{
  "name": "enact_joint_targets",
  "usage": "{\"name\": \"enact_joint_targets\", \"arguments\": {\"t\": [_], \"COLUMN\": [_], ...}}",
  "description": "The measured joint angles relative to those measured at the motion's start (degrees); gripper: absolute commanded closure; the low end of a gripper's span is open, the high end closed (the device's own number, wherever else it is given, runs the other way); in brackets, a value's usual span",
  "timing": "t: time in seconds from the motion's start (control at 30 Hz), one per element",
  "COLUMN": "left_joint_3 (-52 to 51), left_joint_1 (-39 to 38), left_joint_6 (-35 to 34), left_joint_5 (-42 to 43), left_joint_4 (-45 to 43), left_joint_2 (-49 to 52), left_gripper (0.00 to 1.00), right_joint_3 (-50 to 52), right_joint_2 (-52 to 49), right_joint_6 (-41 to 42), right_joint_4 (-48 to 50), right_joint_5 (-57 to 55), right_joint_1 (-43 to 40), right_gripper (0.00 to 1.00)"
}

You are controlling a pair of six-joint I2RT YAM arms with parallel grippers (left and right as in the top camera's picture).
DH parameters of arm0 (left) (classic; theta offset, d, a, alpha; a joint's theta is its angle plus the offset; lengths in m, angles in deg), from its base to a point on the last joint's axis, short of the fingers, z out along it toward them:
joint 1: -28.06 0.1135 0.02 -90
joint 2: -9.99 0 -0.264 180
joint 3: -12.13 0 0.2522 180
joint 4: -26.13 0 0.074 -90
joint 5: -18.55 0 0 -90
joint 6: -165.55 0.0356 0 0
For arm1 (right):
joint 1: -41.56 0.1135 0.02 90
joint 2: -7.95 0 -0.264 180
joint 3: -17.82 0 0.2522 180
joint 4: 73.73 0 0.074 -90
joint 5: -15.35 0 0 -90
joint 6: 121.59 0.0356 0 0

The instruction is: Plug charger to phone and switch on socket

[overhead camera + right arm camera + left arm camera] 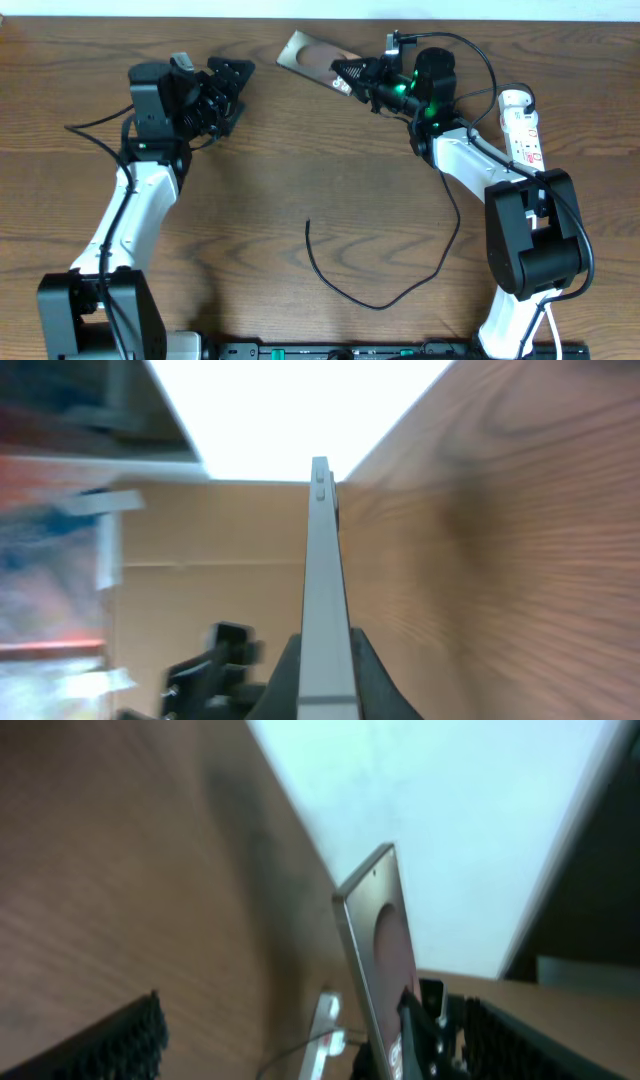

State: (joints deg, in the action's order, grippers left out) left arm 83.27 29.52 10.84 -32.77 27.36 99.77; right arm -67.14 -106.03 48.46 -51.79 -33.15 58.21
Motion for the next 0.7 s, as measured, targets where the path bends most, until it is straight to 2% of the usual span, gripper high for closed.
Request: {"name": "enact_joint_targets", "arguments": {"t": [0.17,0.27,0.7], "left_joint_3": [-9.4,-14.0,-16.9], "left_joint_1": [0.0,0.0,0.0], "left_joint_6": [-6.1,-8.9,-14.4], "left_joint_5": [-0.3,-1.4,-5.7], "left_joint_4": [-23.6,-31.4,-36.4], "left_joint_2": [0.0,0.0,0.0], "left_gripper": [0.1,0.09,0.09], "right_joint_3": [0.0,0.0,0.0], "right_joint_2": [0.0,0.0,0.0], "right_joint_6": [7.9,10.2,12.3], "right_joint_4": [2.2,3.7,4.4], "right_joint_5": [0.5,0.5,0.7], "right_joint_1": [0.8,1.8,10.4], "right_gripper": [0.99,0.99,0.98]}}
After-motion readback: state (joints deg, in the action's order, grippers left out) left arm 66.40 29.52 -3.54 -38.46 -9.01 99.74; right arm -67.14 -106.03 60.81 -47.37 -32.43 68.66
